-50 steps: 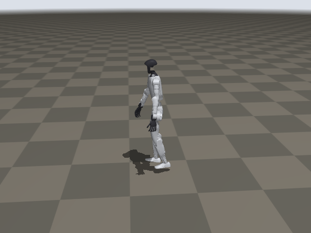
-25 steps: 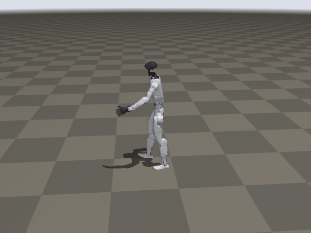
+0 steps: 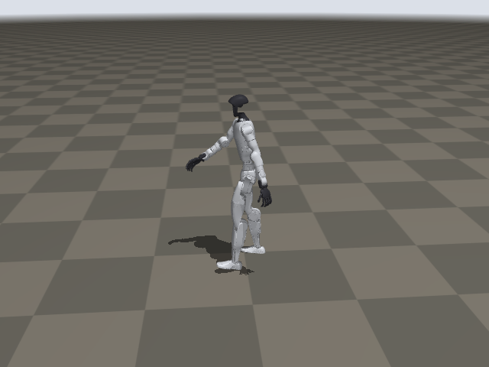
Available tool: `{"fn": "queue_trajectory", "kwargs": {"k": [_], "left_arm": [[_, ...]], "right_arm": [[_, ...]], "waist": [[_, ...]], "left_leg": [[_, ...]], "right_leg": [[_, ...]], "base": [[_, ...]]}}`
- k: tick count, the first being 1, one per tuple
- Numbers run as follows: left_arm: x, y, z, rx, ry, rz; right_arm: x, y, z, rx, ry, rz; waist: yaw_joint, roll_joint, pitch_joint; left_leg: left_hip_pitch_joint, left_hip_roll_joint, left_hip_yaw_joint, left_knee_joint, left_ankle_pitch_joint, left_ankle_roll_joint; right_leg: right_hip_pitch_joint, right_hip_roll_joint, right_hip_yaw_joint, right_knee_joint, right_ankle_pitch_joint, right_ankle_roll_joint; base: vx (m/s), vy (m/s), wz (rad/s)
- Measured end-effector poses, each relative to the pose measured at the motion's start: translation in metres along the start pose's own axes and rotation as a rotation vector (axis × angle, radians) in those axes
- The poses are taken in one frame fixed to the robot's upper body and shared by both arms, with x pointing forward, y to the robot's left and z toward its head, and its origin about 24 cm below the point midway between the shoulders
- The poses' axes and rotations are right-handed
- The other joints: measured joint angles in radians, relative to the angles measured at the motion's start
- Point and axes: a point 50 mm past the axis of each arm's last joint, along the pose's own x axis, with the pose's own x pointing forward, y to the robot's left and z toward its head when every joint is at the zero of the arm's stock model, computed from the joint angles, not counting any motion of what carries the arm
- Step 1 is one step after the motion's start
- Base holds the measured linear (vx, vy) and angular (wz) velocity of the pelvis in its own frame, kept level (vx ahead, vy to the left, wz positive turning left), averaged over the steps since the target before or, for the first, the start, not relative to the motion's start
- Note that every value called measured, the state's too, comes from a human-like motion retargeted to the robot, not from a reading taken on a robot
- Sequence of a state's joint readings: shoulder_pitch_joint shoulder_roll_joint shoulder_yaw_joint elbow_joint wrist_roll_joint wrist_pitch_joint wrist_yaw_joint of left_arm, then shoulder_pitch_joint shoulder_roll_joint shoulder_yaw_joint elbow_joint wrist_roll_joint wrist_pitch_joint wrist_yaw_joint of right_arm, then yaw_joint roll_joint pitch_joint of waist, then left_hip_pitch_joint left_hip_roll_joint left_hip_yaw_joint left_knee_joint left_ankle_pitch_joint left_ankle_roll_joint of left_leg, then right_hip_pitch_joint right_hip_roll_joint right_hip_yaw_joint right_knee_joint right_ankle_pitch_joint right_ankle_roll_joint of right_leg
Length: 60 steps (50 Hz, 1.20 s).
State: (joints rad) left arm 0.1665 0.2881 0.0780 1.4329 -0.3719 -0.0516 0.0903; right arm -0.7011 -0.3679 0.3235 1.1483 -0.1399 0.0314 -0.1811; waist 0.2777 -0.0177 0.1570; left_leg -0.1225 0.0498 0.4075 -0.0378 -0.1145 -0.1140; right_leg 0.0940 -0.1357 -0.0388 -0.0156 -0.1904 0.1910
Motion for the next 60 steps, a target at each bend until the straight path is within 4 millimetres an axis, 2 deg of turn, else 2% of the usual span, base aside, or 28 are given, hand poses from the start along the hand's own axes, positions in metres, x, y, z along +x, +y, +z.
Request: {"fn": "queue_trajectory", "kwargs": {"k": [3,7,10,13,15,18,21,24,28,31,33,36,38,40,43,46,49,53,55,60], "left_arm": [[-0.003,-0.009,-0.022,-0.065,0.053,-0.060],[-0.007,-0.029,-0.036,-0.069,0.114,-0.178],[-0.008,-0.044,-0.031,-0.012,0.121,-0.248],[-0.007,-0.055,-0.008,0.064,0.068,-0.263],[-0.006,-0.062,0.016,0.105,0.003,-0.241],[-0.010,-0.074,0.070,0.115,-0.140,-0.180],[-0.026,-0.089,0.140,0.057,-0.323,-0.147],[-0.058,-0.104,0.214,-0.016,-0.532,-0.178],[-0.123,-0.117,0.304,-0.060,-0.830,-0.283],[-0.175,-0.118,0.351,-0.049,-1.030,-0.356],[-0.205,-0.114,0.374,-0.040,-1.139,-0.389],[-0.239,-0.108,0.394,-0.050,-1.255,-0.422],[-0.253,-0.103,0.402,-0.067,-1.301,-0.437],[-0.256,-0.101,0.403,-0.074,-1.314,-0.452],[-0.244,-0.106,0.393,-0.053,-1.280,-0.469],[-0.217,-0.114,0.374,-0.011,-1.202,-0.474],[-0.180,-0.121,0.345,0.031,-1.084,-0.478],[-0.121,-0.120,0.290,0.032,-0.873,-0.450],[-0.090,-0.113,0.255,-0.004,-0.748,-0.401],[-0.028,-0.082,0.147,-0.082,-0.407,-0.187]], "right_arm": [[0.003,-0.021,0.014,0.038,-0.060,-0.064],[0.002,-0.025,0.013,0.066,-0.062,-0.050],[-0.002,-0.011,-0.007,0.073,0.002,0.018],[-0.014,0.013,-0.047,0.076,0.128,0.097],[-0.028,0.031,-0.082,0.075,0.242,0.141],[-0.061,0.058,-0.139,0.059,0.449,0.199],[-0.103,0.082,-0.188,0.034,0.647,0.274],[-0.148,0.105,-0.223,0.015,0.802,0.377],[-0.198,0.129,-0.247,0.003,0.916,0.522],[-0.226,0.144,-0.255,-0.011,0.959,0.630],[-0.241,0.151,-0.259,-0.026,0.977,0.698],[-0.253,0.155,-0.262,-0.044,0.992,0.770],[-0.256,0.156,-0.263,-0.043,0.996,0.797],[-0.257,0.156,-0.264,-0.032,1.002,0.813],[-0.257,0.156,-0.264,-0.009,1.009,0.810],[-0.246,0.154,-0.259,-0.005,0.992,0.769],[-0.218,0.148,-0.248,-0.015,0.935,0.682],[-0.160,0.130,-0.217,-0.026,0.794,0.508],[-0.129,0.118,-0.194,-0.023,0.700,0.407],[-0.053,0.074,-0.114,0.018,0.405,0.171]], "waist": [[-0.001,0.001,0.023],[-0.034,-0.032,0.035],[-0.080,-0.063,0.027],[-0.137,-0.076,0.008],[-0.175,-0.072,-0.004],[-0.230,-0.052,-0.012],[-0.278,-0.030,-0.006],[-0.322,-0.015,0.000],[-0.378,-0.015,0.027],[-0.409,-0.025,0.052],[-0.420,-0.036,0.066],[-0.429,-0.049,0.078],[-0.426,-0.043,0.076],[-0.412,-0.026,0.059],[-0.372,0.007,0.013],[-0.329,0.026,-0.027],[-0.282,0.035,-0.059],[-0.213,0.037,-0.087],[-0.179,0.034,-0.097],[-0.103,0.024,-0.082]], "left_leg": [[-0.011,-0.029,0.003,0.020,-0.036,0.028],[-0.009,-0.089,0.010,0.109,-0.106,0.107],[-0.002,-0.121,0.001,0.237,-0.175,0.165],[0.015,-0.134,-0.041,0.388,-0.250,0.196],[0.045,-0.134,-0.085,0.461,-0.283,0.198],[0.124,-0.121,-0.162,0.476,-0.286,0.168],[0.220,-0.095,-0.232,0.379,-0.260,0.111],[0.283,-0.060,-0.276,0.245,-0.259,0.043],[0.317,-0.026,-0.276,0.086,-0.265,-0.035],[0.324,-0.019,-0.248,0.011,-0.242,-0.061],[0.323,-0.026,-0.229,-0.018,-0.221,-0.060],[0.308,-0.053,-0.211,-0.032,-0.195,-0.032],[0.285,-0.049,-0.192,-0.031,-0.177,-0.016],[0.253,-0.026,-0.169,-0.022,-0.159,-0.004],[0.203,0.018,-0.134,-0.002,-0.143,0.013],[0.171,0.045,-0.111,0.016,-0.134,0.027],[0.145,0.054,-0.088,0.028,-0.123,0.038],[0.107,0.051,-0.047,0.031,-0.095,0.040],[0.083,0.048,-0.023,0.027,-0.072,0.030],[0.030,0.031,0.017,-0.006,-0.022,0.002]], "right_leg": [[-0.026,-0.020,-0.008,-0.039,0.044,0.032],[-0.091,-0.074,-0.017,-0.060,0.106,0.069],[-0.141,-0.107,-0.024,-0.061,0.140,0.071],[-0.173,-0.125,-0.041,-0.058,0.159,0.071],[-0.182,-0.125,-0.060,-0.056,0.167,0.071],[-0.185,-0.108,-0.099,-0.056,0.180,0.071],[-0.193,-0.078,-0.141,-0.061,0.200,0.071],[-0.221,-0.040,-0.177,-0.067,0.225,0.071],[-0.262,-0.001,-0.204,-0.072,0.211,0.071],[-0.283,0.012,-0.209,-0.072,0.151,0.071],[-0.289,0.005,-0.238,-0.072,0.112,0.071],[-0.274,-0.033,-0.328,-0.061,0.093,0.065],[-0.269,-0.035,-0.351,-0.012,0.088,0.015],[-0.280,-0.015,-0.310,0.085,0.074,-0.057],[-0.329,0.036,-0.170,0.336,0.028,-0.129],[-0.326,0.075,-0.064,0.551,-0.013,-0.147],[-0.267,0.076,-0.016,0.658,-0.010,-0.153],[-0.137,0.050,0.033,0.587,0.050,-0.146],[-0.070,0.039,0.056,0.464,0.028,-0.134],[0.021,0.015,0.070,0.152,-0.057,-0.064]], "base": [[-0.46,-0.09,0.16],[-0.43,-0.06,0.23],[-0.38,-0.10,0.40],[-0.33,-0.05,0.52],[-0.30,0.01,0.56],[-0.31,0.05,0.60],[-0.36,0.07,0.58],[-0.43,0.08,0.46],[-0.48,0.10,0.28],[-0.48,0.18,-0.02],[-0.47,0.24,-0.30],[-0.44,0.28,-0.41],[-0.43,0.16,-0.60],[-0.42,0.04,-0.75],[-0.36,0.01,-0.77],[-0.32,-0.04,-0.59],[-0.33,-0.09,-0.53],[-0.38,-0.15,-0.52],[-0.43,-0.21,-0.47],[-0.49,-0.25,-0.38]]}}
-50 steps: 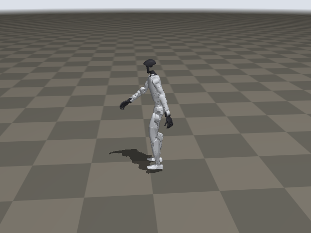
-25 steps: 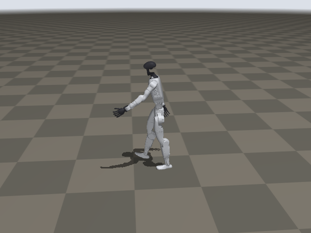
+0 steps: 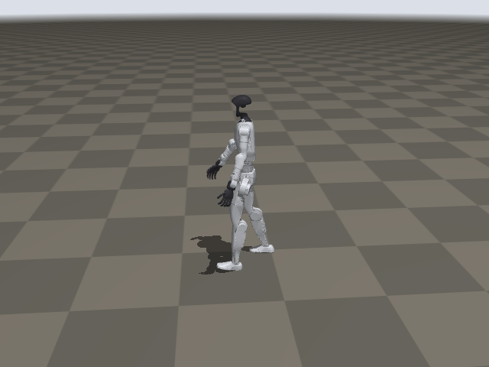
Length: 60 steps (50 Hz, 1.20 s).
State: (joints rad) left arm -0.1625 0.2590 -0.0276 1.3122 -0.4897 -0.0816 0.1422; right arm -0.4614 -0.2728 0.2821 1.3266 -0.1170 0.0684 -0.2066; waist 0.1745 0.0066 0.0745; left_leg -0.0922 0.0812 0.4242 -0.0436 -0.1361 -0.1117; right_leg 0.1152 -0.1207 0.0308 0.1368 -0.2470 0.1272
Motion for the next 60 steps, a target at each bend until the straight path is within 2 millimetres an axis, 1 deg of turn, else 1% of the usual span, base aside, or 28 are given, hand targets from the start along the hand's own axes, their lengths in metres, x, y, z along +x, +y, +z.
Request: {"fn": "queue_trajectory", "kwargs": {"k": [2,5,8,10,13,15,17,19,20,22,23,25,27,30,32,35,37,39,41,43,45,47,49,50,52,55,57,60], "left_arm": [[-0.008,0.017,-0.048,0.021,0.145,0.066],[-0.032,0.041,-0.114,0.076,0.357,0.098],[-0.058,0.061,-0.161,0.121,0.516,0.072],[-0.071,0.071,-0.180,0.134,0.582,0.063],[-0.082,0.081,-0.193,0.136,0.615,0.077],[-0.083,0.085,-0.194,0.141,0.610,0.096],[-0.080,0.086,-0.190,0.160,0.591,0.106],[-0.073,0.083,-0.180,0.188,0.561,0.107],[-0.068,0.081,-0.174,0.204,0.543,0.105],[-0.056,0.073,-0.156,0.233,0.489,0.095],[-0.048,0.067,-0.143,0.245,0.452,0.090],[-0.031,0.052,-0.111,0.255,0.353,0.084],[-0.013,0.030,-0.066,0.246,0.210,0.075],[0.001,-0.012,0.016,0.225,-0.059,0.026],[-0.002,-0.044,0.074,0.224,-0.258,-0.048],[-0.024,-0.092,0.151,0.258,-0.540,-0.206],[-0.048,-0.118,0.194,0.300,-0.702,-0.324],[-0.073,-0.137,0.228,0.344,-0.835,-0.427],[-0.096,-0.150,0.253,0.370,-0.937,-0.502],[-0.115,-0.156,0.272,0.362,-1.011,-0.548],[-0.126,-0.155,0.283,0.326,-1.050,-0.563],[-0.125,-0.149,0.284,0.281,-1.045,-0.560],[-0.116,-0.141,0.277,0.243,-1.008,-0.545],[-0.110,-0.136,0.271,0.228,-0.982,-0.534],[-0.093,-0.124,0.254,0.208,-0.906,-0.499],[-0.062,-0.100,0.217,0.191,-0.759,-0.424],[-0.040,-0.079,0.185,0.180,-0.640,-0.354],[-0.014,-0.043,0.126,0.144,-0.436,-0.221]], "right_arm": [[0.003,-0.022,0.041,0.017,-0.123,-0.054],[0.000,-0.048,0.088,0.028,-0.270,-0.099],[-0.005,-0.066,0.116,0.037,-0.356,-0.120],[-0.007,-0.074,0.125,0.049,-0.382,-0.127],[-0.007,-0.074,0.122,0.071,-0.370,-0.106],[-0.004,-0.068,0.109,0.086,-0.334,-0.071],[0.000,-0.056,0.087,0.094,-0.274,-0.021],[0.003,-0.038,0.056,0.093,-0.192,0.031],[0.003,-0.028,0.038,0.090,-0.145,0.055],[0.000,-0.006,-0.005,0.069,-0.030,0.100],[-0.004,0.005,-0.028,0.053,0.032,0.122],[-0.017,0.028,-0.075,0.009,0.161,0.170],[-0.035,0.050,-0.118,-0.045,0.283,0.237],[-0.071,0.082,-0.171,-0.121,0.430,0.380],[-0.095,0.101,-0.196,-0.163,0.498,0.502],[-0.129,0.124,-0.223,-0.213,0.567,0.690],[-0.144,0.135,-0.230,-0.236,0.585,0.795],[-0.151,0.141,-0.232,-0.255,0.585,0.867],[-0.150,0.142,-0.230,-0.269,0.575,0.895],[-0.140,0.137,-0.223,-0.277,0.555,0.869],[-0.124,0.129,-0.210,-0.276,0.522,0.801],[-0.105,0.120,-0.195,-0.262,0.483,0.709],[-0.087,0.109,-0.176,-0.241,0.440,0.607],[-0.078,0.104,-0.166,-0.228,0.417,0.554],[-0.060,0.092,-0.141,-0.199,0.360,0.449],[-0.036,0.074,-0.096,-0.149,0.247,0.302],[-0.022,0.060,-0.059,-0.114,0.151,0.217],[-0.008,0.036,0.001,-0.068,-0.016,0.102]], "waist": [[0.017,0.006,0.021],[0.028,0.015,0.046],[0.023,0.010,0.068],[0.018,-0.004,0.077],[0.006,-0.048,0.079],[-0.011,-0.085,0.072],[-0.036,-0.115,0.059],[-0.066,-0.128,0.043],[-0.082,-0.130,0.035],[-0.117,-0.126,0.021],[-0.135,-0.122,0.016],[-0.168,-0.112,0.012],[-0.194,-0.100,0.015],[-0.228,-0.081,0.026],[-0.248,-0.072,0.038],[-0.272,-0.067,0.061],[-0.279,-0.069,0.083],[-0.281,-0.073,0.106],[-0.283,-0.078,0.125],[-0.291,-0.079,0.143],[-0.281,-0.065,0.142],[-0.256,-0.045,0.122],[-0.222,-0.027,0.094],[-0.203,-0.020,0.079],[-0.167,-0.017,0.054],[-0.116,-0.023,0.024],[-0.083,-0.031,0.012],[-0.038,-0.042,0.004]], "left_leg": [[-0.013,-0.004,0.003,-0.018,-0.001,-0.005],[-0.031,-0.010,0.009,-0.034,-0.024,-0.011],[-0.036,-0.030,0.017,-0.024,-0.043,-0.003],[-0.032,-0.055,0.011,0.001,-0.049,0.021],[-0.021,-0.111,-0.025,0.092,-0.066,0.091],[-0.022,-0.151,-0.053,0.200,-0.100,0.144],[-0.021,-0.178,-0.076,0.329,-0.151,0.187],[-0.012,-0.180,-0.100,0.452,-0.202,0.210],[-0.003,-0.179,-0.114,0.508,-0.225,0.218],[0.039,-0.174,-0.148,0.558,-0.242,0.218],[0.067,-0.172,-0.168,0.560,-0.240,0.212],[0.134,-0.163,-0.209,0.514,-0.224,0.186],[0.204,-0.145,-0.245,0.409,-0.208,0.141],[0.276,-0.106,-0.288,0.231,-0.216,0.064],[0.293,-0.083,-0.300,0.132,-0.230,0.014],[0.295,-0.060,-0.298,0.026,-0.229,-0.042],[0.289,-0.054,-0.289,-0.020,-0.207,-0.061],[0.278,-0.054,-0.283,-0.043,-0.185,-0.065],[0.261,-0.066,-0.287,-0.044,-0.169,-0.052],[0.245,-0.093,-0.301,-0.042,-0.151,-0.021],[0.212,-0.086,-0.290,-0.041,-0.125,-0.007],[0.170,-0.063,-0.264,-0.032,-0.105,0.002],[0.135,-0.036,-0.232,-0.025,-0.093,0.006],[0.121,-0.024,-0.215,-0.022,-0.089,0.007],[0.101,-0.009,-0.182,-0.020,-0.085,0.005],[0.080,0.000,-0.135,-0.020,-0.079,-0.001],[0.065,0.000,-0.103,-0.021,-0.070,-0.007],[0.037,-0.003,-0.057,-0.023,-0.052,-0.015]], "right_leg": [[0.010,0.001,-0.002,-0.067,0.013,0.016],[0.011,0.006,-0.007,-0.131,0.047,0.028],[-0.006,0.002,-0.027,-0.164,0.083,0.048],[-0.027,-0.011,-0.043,-0.177,0.104,0.066],[-0.073,-0.055,-0.063,-0.188,0.132,0.096],[-0.106,-0.096,-0.078,-0.194,0.153,0.118],[-0.135,-0.131,-0.094,-0.197,0.173,0.133],[-0.158,-0.142,-0.116,-0.198,0.191,0.135],[-0.168,-0.145,-0.128,-0.198,0.199,0.135],[-0.182,-0.146,-0.157,-0.196,0.216,0.135],[-0.188,-0.145,-0.174,-0.196,0.225,0.135],[-0.200,-0.138,-0.209,-0.196,0.244,0.135],[-0.217,-0.119,-0.243,-0.198,0.264,0.135],[-0.252,-0.082,-0.298,-0.206,0.289,0.135],[-0.275,-0.059,-0.331,-0.216,0.288,0.135],[-0.307,-0.034,-0.359,-0.224,0.250,0.135],[-0.325,-0.027,-0.372,-0.224,0.214,0.135],[-0.333,-0.030,-0.386,-0.224,0.190,0.135],[-0.326,-0.049,-0.400,-0.222,0.186,0.135],[-0.301,-0.084,-0.403,-0.204,0.195,0.130],[-0.300,-0.074,-0.378,-0.153,0.196,0.067],[-0.313,-0.047,-0.340,-0.054,0.174,-0.004],[-0.327,-0.017,-0.292,0.078,0.137,-0.057],[-0.332,-0.002,-0.265,0.149,0.115,-0.076],[-0.321,0.022,-0.208,0.268,0.071,-0.092],[-0.263,0.048,-0.136,0.375,0.016,-0.097],[-0.203,0.057,-0.095,0.386,0.012,-0.091],[-0.100,0.061,-0.043,0.316,0.032,-0.079]], "base": [[-0.50,-0.23,-0.16],[-0.49,-0.21,0.10],[-0.48,-0.17,0.35],[-0.47,-0.14,0.44],[-0.46,-0.11,0.50],[-0.43,-0.08,0.63],[-0.40,-0.07,0.70],[-0.38,-0.07,0.73],[-0.37,-0.02,0.77],[-0.37,0.04,0.82],[-0.39,0.08,0.87],[-0.41,0.09,0.88],[-0.46,0.09,0.83],[-0.53,0.07,0.78],[-0.57,0.08,0.69],[-0.57,0.12,0.48],[-0.57,0.15,0.23],[-0.55,0.20,0.07],[-0.51,0.29,0.06],[-0.48,0.37,0.05],[-0.50,0.20,-0.42],[-0.49,0.08,-0.81],[-0.44,0.05,-0.94],[-0.40,0.02,-0.95],[-0.38,0.00,-0.88],[-0.37,-0.05,-0.77],[-0.38,-0.09,-0.72],[-0.42,-0.14,-0.69]]}}
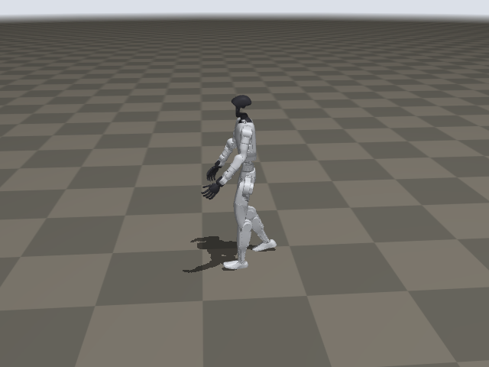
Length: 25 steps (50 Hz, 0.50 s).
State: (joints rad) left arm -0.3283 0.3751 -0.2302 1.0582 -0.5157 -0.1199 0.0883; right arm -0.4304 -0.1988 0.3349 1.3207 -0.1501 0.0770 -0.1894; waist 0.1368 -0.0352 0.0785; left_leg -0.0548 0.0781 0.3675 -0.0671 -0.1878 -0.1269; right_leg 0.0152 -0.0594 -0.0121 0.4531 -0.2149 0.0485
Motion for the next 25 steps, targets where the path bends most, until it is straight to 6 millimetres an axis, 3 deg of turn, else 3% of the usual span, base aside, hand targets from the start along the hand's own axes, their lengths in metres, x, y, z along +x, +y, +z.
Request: {"fn": "queue_trajectory", "kwargs": {"k": [3,7,10,12,15,18,21,25], "left_arm": [[-0.025,0.026,-0.073,-0.052,0.237,0.149],[-0.080,0.046,-0.159,-0.104,0.557,0.314],[-0.127,0.048,-0.208,-0.120,0.771,0.352],[-0.156,0.046,-0.231,-0.124,0.881,0.335],[-0.187,0.039,-0.252,-0.125,0.985,0.283],[-0.197,0.031,-0.259,-0.119,1.009,0.232],[-0.190,0.024,-0.256,-0.117,0.981,0.206],[-0.161,0.014,-0.239,-0.132,0.887,0.207]], "right_arm": [[0.001,-0.030,0.058,0.023,-0.172,-0.109],[-0.011,-0.065,0.124,0.046,-0.383,-0.219],[-0.022,-0.083,0.155,0.064,-0.497,-0.262],[-0.026,-0.089,0.161,0.076,-0.533,-0.266],[-0.024,-0.091,0.153,0.088,-0.531,-0.253],[-0.015,-0.084,0.126,0.086,-0.453,-0.219],[-0.004,-0.066,0.081,0.050,-0.308,-0.156],[0.003,-0.030,0.001,-0.043,-0.039,-0.023]], "waist": [[0.038,-0.009,0.004],[0.069,-0.011,0.040],[0.075,0.000,0.078],[0.072,0.004,0.099],[0.061,0.002,0.123],[0.043,-0.016,0.135],[0.019,-0.041,0.135],[-0.029,-0.071,0.115]], "left_leg": [[-0.035,-0.009,0.040,-0.004,0.010,-0.012],[-0.074,-0.026,0.066,-0.016,-0.013,-0.014],[-0.096,-0.033,0.061,-0.018,-0.051,-0.005],[-0.105,-0.040,0.054,-0.018,-0.063,0.003],[-0.106,-0.058,0.036,-0.011,-0.054,0.023],[-0.095,-0.086,0.011,0.027,-0.041,0.064],[-0.071,-0.113,-0.008,0.099,-0.052,0.116],[-0.027,-0.144,-0.024,0.240,-0.115,0.171]], "right_leg": [[0.086,-0.016,0.019,-0.177,-0.040,0.020],[0.134,-0.036,0.028,-0.381,-0.064,0.071],[0.136,-0.040,0.038,-0.455,-0.024,0.100],[0.124,-0.041,0.036,-0.477,0.004,0.121],[0.093,-0.046,0.023,-0.492,0.040,0.158],[0.049,-0.061,0.001,-0.498,0.073,0.197],[0.002,-0.081,-0.021,-0.504,0.105,0.213],[-0.054,-0.106,-0.048,-0.514,0.145,0.213]], "base": [[-0.46,-0.18,-0.60],[-0.50,-0.20,-0.43],[-0.49,-0.18,-0.15],[-0.47,-0.16,0.08],[-0.46,-0.14,0.27],[-0.44,-0.12,0.42],[-0.42,-0.11,0.48],[-0.38,-0.10,0.50]]}}
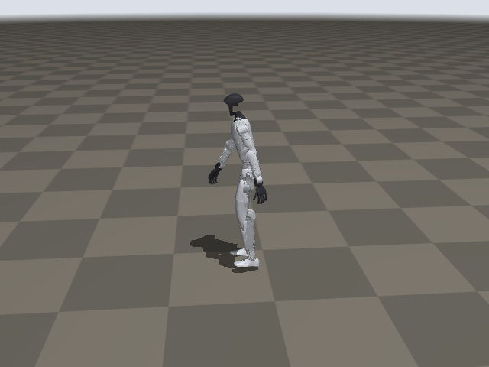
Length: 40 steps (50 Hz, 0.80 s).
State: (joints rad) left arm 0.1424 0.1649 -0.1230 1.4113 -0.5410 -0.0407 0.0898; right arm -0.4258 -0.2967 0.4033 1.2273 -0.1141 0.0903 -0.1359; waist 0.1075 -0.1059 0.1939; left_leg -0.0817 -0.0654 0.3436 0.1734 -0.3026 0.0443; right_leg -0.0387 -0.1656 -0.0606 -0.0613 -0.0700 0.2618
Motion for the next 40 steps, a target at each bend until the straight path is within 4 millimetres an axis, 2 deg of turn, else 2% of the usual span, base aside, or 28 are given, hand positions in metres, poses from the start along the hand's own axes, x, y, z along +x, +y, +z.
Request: {"fn": "queue_trajectory", "kwargs": {"k": [2,5,8,10,14,16,20,23,25,27,30,31,33,35,38,40], "left_arm": [[0.001,-0.009,0.025,-0.014,-0.070,-0.002],[-0.003,-0.024,0.073,-0.015,-0.202,-0.001],[-0.015,-0.038,0.134,0.025,-0.375,-0.003],[-0.030,-0.046,0.179,0.061,-0.507,-0.005],[-0.079,-0.056,0.268,0.125,-0.792,-0.024],[-0.107,-0.056,0.305,0.150,-0.923,-0.032],[-0.165,-0.046,0.361,0.171,-1.147,-0.039],[-0.205,-0.036,0.390,0.141,-1.278,-0.046],[-0.229,-0.030,0.404,0.097,-1.355,-0.056],[-0.243,-0.026,0.410,0.049,-1.405,-0.070],[-0.248,-0.025,0.411,-0.004,-1.431,-0.100],[-0.244,-0.025,0.408,-0.007,-1.422,-0.108],[-0.230,-0.025,0.400,0.003,-1.386,-0.124],[-0.207,-0.027,0.386,0.042,-1.320,-0.143],[-0.162,-0.030,0.352,0.137,-1.173,-0.168],[-0.130,-0.030,0.323,0.193,-1.062,-0.179]], "right_arm": [[-0.007,0.021,-0.043,-0.048,0.142,0.086],[-0.028,0.048,-0.103,-0.091,0.332,0.205],[-0.052,0.065,-0.149,-0.077,0.465,0.269],[-0.066,0.072,-0.172,-0.042,0.524,0.279],[-0.087,0.082,-0.199,0.062,0.592,0.280],[-0.096,0.088,-0.209,0.106,0.624,0.297],[-0.112,0.102,-0.220,0.150,0.686,0.371],[-0.117,0.110,-0.221,0.136,0.706,0.434],[-0.115,0.113,-0.218,0.117,0.697,0.462],[-0.113,0.113,-0.215,0.097,0.686,0.474],[-0.109,0.109,-0.212,0.079,0.667,0.467],[-0.107,0.107,-0.211,0.079,0.660,0.460],[-0.102,0.102,-0.208,0.083,0.646,0.446],[-0.098,0.097,-0.206,0.093,0.635,0.427],[-0.092,0.091,-0.201,0.105,0.614,0.405],[-0.087,0.089,-0.195,0.108,0.594,0.391]], "waist": [[-0.033,-0.007,-0.015],[-0.089,-0.002,-0.035],[-0.149,0.019,-0.047],[-0.190,0.038,-0.048],[-0.276,0.073,-0.045],[-0.317,0.083,-0.044],[-0.378,0.086,-0.033],[-0.384,0.071,-0.017],[-0.372,0.056,-0.003],[-0.355,0.043,0.001],[-0.335,0.033,-0.001],[-0.326,0.035,-0.005],[-0.308,0.044,-0.016],[-0.287,0.062,-0.031],[-0.252,0.087,-0.056],[-0.227,0.094,-0.070]], "left_leg": [[0.027,-0.011,-0.019,0.081,-0.041,0.013],[0.079,-0.020,-0.062,0.179,-0.084,0.013],[0.159,-0.011,-0.094,0.182,-0.081,-0.014],[0.223,0.004,-0.101,0.125,-0.066,-0.051],[0.305,0.048,-0.097,-0.051,-0.065,-0.146],[0.313,0.069,-0.093,-0.124,-0.078,-0.193],[0.296,0.096,-0.080,-0.216,-0.076,-0.250],[0.268,0.102,-0.051,-0.238,-0.054,-0.261],[0.247,0.099,-0.027,-0.240,-0.039,-0.259],[0.225,0.088,-0.009,-0.234,-0.029,-0.246],[0.189,0.059,0.000,-0.219,-0.020,-0.208],[0.175,0.063,0.005,-0.214,-0.013,-0.203],[0.146,0.076,0.012,-0.205,0.002,-0.193],[0.119,0.096,0.018,-0.198,0.016,-0.185],[0.089,0.123,0.016,-0.194,0.036,-0.179],[0.073,0.131,0.012,-0.195,0.048,-0.178]], "right_leg": [[-0.022,-0.008,-0.015,-0.004,0.016,0.000],[-0.048,-0.005,-0.044,-0.009,0.038,0.000],[-0.072,0.016,-0.079,-0.015,0.061,0.000],[-0.089,0.038,-0.104,-0.023,0.079,0.000],[-0.147,0.091,-0.153,-0.026,0.091,0.000],[-0.177,0.117,-0.164,-0.026,0.067,0.000],[-0.223,0.152,-0.164,-0.026,-0.045,0.000],[-0.243,0.156,-0.188,-0.026,-0.102,0.000],[-0.246,0.150,-0.219,-0.026,-0.099,0.000],[-0.228,0.130,-0.237,-0.026,-0.070,0.000],[-0.172,0.079,-0.214,-0.026,-0.023,-0.003],[-0.156,0.078,-0.191,-0.014,-0.020,-0.027],[-0.128,0.076,-0.139,0.030,-0.029,-0.071],[-0.103,0.081,-0.084,0.096,-0.060,-0.113],[-0.056,0.098,0.021,0.201,-0.116,-0.150],[-0.016,0.115,0.119,0.251,-0.128,-0.149]], "base": [[-0.36,-0.06,0.51],[-0.36,-0.03,0.52],[-0.39,0.00,0.52],[-0.43,0.00,0.51],[-0.50,-0.01,0.50],[-0.54,0.01,0.37],[-0.53,0.10,0.11],[-0.53,0.12,-0.37],[-0.52,0.08,-0.61],[-0.46,0.13,-0.56],[-0.39,0.18,-0.35],[-0.36,0.04,-0.31],[-0.34,-0.07,-0.30],[-0.30,-0.08,-0.23],[-0.27,-0.11,-0.09],[-0.26,-0.13,0.06]]}}
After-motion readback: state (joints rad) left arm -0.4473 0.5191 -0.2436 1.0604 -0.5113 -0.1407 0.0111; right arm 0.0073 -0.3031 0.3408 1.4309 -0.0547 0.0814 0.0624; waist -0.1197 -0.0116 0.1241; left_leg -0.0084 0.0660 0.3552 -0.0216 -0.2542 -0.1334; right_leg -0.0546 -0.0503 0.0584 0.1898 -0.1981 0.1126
